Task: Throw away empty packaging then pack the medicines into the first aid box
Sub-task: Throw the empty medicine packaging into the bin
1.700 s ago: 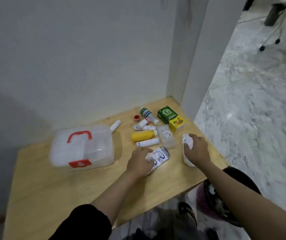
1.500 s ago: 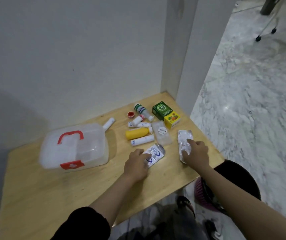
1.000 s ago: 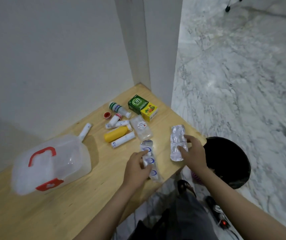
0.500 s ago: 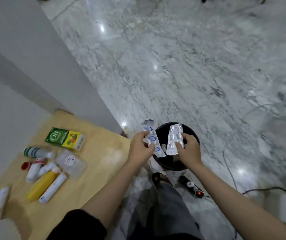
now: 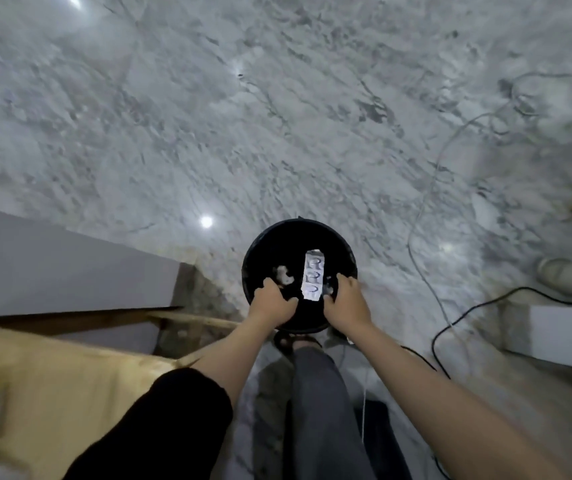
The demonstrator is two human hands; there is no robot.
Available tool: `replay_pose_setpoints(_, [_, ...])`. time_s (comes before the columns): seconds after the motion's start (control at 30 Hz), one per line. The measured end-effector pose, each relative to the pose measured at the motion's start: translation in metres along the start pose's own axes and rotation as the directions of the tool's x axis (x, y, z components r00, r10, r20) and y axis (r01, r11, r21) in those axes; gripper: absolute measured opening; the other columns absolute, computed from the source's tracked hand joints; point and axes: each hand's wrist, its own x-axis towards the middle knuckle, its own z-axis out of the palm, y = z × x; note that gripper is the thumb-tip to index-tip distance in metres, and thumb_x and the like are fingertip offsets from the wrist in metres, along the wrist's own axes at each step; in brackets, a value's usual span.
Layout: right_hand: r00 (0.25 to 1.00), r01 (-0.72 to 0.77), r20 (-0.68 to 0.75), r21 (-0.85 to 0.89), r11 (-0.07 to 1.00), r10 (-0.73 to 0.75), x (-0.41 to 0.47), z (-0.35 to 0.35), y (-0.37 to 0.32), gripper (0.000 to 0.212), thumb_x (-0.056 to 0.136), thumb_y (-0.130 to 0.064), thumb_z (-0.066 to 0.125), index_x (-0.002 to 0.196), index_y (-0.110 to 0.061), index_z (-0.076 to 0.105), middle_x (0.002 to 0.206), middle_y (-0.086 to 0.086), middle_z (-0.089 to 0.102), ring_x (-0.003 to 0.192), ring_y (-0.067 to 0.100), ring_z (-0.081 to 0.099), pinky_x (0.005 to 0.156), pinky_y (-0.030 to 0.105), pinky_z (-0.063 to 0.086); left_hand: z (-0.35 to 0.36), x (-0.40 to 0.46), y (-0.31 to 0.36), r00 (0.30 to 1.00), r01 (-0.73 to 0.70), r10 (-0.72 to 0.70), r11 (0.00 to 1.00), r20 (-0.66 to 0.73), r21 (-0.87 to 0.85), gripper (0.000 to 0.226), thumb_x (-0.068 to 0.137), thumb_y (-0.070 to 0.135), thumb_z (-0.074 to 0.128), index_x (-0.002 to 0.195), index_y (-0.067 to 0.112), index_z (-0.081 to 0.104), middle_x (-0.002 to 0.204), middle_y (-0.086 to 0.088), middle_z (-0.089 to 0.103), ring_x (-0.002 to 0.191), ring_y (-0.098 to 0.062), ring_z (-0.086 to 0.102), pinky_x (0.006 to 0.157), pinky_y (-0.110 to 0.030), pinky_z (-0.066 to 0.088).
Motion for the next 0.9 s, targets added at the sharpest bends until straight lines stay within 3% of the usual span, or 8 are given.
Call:
replay_pose_setpoints(0.1, [1.0, -0.026, 0.011, 0.009, 1.0, 0.026, 0.005, 0.001, 0.011, 0.059, 0.092, -0.025, 0.051, 0.145, -0.01, 0.028, 0.153, 0.014, 0.023, 0.136, 0.031, 0.036, 0.103, 0.041, 0.043, 0.006, 0.0, -0.003, 1.0, 0.007, -0.007, 1.0, 0.025, 0.02, 0.073, 0.087, 0.038, 0.057, 0.14, 0.002, 0.022, 0.139, -0.022, 0.041, 0.121, -0.036, 0.049, 0.087, -0.037, 0.045])
replay_pose_setpoints(0.23, [0.999, 0.028, -0.036, 0.021, 0.999, -0.027, 0.004, -0.003, -0.001, 0.049, 0.092, -0.025, 0.05, 0.137, -0.011, 0.039, 0.146, 0.012, 0.037, 0.133, 0.03, 0.039, 0.102, 0.042, 0.043, -0.005, -0.012, -0.006, 1.0, -0.006, 0.005, 0.999, -0.015, -0.05, 0.074, 0.088, 0.037, 0.056, 0.144, 0.004, 0.021, 0.145, -0.02, 0.037, 0.126, -0.034, 0.046, 0.095, -0.039, 0.043])
replay_pose_setpoints(0.33, [0.988, 0.137, -0.066, 0.012, 0.991, -0.136, -0.004, -0.003, -0.029, 0.044, 0.091, -0.025, 0.051, 0.132, -0.011, 0.045, 0.139, 0.01, 0.047, 0.128, 0.029, 0.043, 0.1, 0.042, 0.043, -0.026, -0.032, -0.01, 0.993, -0.058, 0.044, 0.99, -0.113, -0.127, 0.072, 0.087, 0.037, 0.057, 0.143, 0.006, 0.025, 0.144, -0.017, 0.039, 0.127, -0.032, 0.046, 0.097, -0.038, 0.043])
replay_pose_setpoints(0.47, [0.959, 0.271, -0.087, 0.021, 0.962, -0.268, -0.031, -0.001, -0.082, 0.05, 0.093, -0.028, 0.049, 0.139, -0.013, 0.04, 0.146, 0.006, 0.041, 0.136, 0.028, 0.034, 0.109, 0.041, 0.031, -0.068, -0.075, -0.024, 0.944, -0.197, 0.129, 0.958, -0.303, -0.207, 0.065, 0.088, 0.035, 0.055, 0.141, 0.01, 0.029, 0.144, -0.014, 0.038, 0.127, -0.027, 0.044, 0.095, -0.034, 0.041])
replay_pose_setpoints(0.57, [0.915, 0.391, -0.119, 0.021, 0.92, -0.386, -0.071, 0.009, -0.125, 0.05, 0.094, -0.029, 0.048, 0.14, -0.011, 0.039, 0.145, 0.008, 0.043, 0.137, 0.03, 0.033, 0.11, 0.041, 0.03, -0.099, -0.121, -0.051, 0.883, -0.297, 0.156, 0.916, -0.443, -0.27, 0.067, 0.088, 0.038, 0.055, 0.144, 0.014, 0.027, 0.148, -0.008, 0.035, 0.133, -0.023, 0.039, 0.105, -0.039, 0.039])
replay_pose_setpoints(0.73, [0.761, 0.648, -0.122, 0.087, 0.757, -0.637, -0.161, 0.046, -0.199, 0.048, 0.093, -0.027, 0.049, 0.137, -0.01, 0.042, 0.141, 0.007, 0.047, 0.133, 0.026, 0.039, 0.109, 0.04, 0.036, -0.137, -0.212, -0.129, 0.696, -0.425, 0.075, 0.845, -0.714, -0.325, 0.056, 0.087, 0.029, 0.058, 0.137, 0.013, 0.038, 0.141, -0.004, 0.043, 0.13, -0.018, 0.043, 0.106, -0.034, 0.038])
replay_pose_setpoints(0.83, [0.601, 0.799, -0.132, 0.107, 0.592, -0.788, -0.221, 0.079, -0.237, 0.043, 0.091, -0.019, 0.053, 0.133, -0.007, 0.048, 0.134, 0.009, 0.054, 0.126, 0.028, 0.047, 0.106, 0.04, 0.039, -0.146, -0.266, -0.179, 0.577, -0.467, -0.01, 0.816, -0.817, -0.34, 0.051, 0.088, 0.022, 0.058, 0.135, 0.012, 0.041, 0.136, -0.005, 0.046, 0.126, -0.018, 0.046, 0.102, -0.028, 0.038])
replay_pose_setpoints(0.9, [0.496, 0.868, -0.117, 0.103, 0.486, -0.861, -0.261, 0.104, -0.257, 0.041, 0.09, -0.017, 0.055, 0.13, -0.007, 0.051, 0.131, 0.009, 0.057, 0.123, 0.028, 0.05, 0.104, 0.032, 0.037, -0.147, -0.3, -0.213, 0.506, -0.478, -0.074, 0.805, -0.859, -0.35, 0.051, 0.088, 0.021, 0.058, 0.136, 0.01, 0.042, 0.137, -0.004, 0.046, 0.125, -0.015, 0.046, 0.096, -0.015, 0.034])
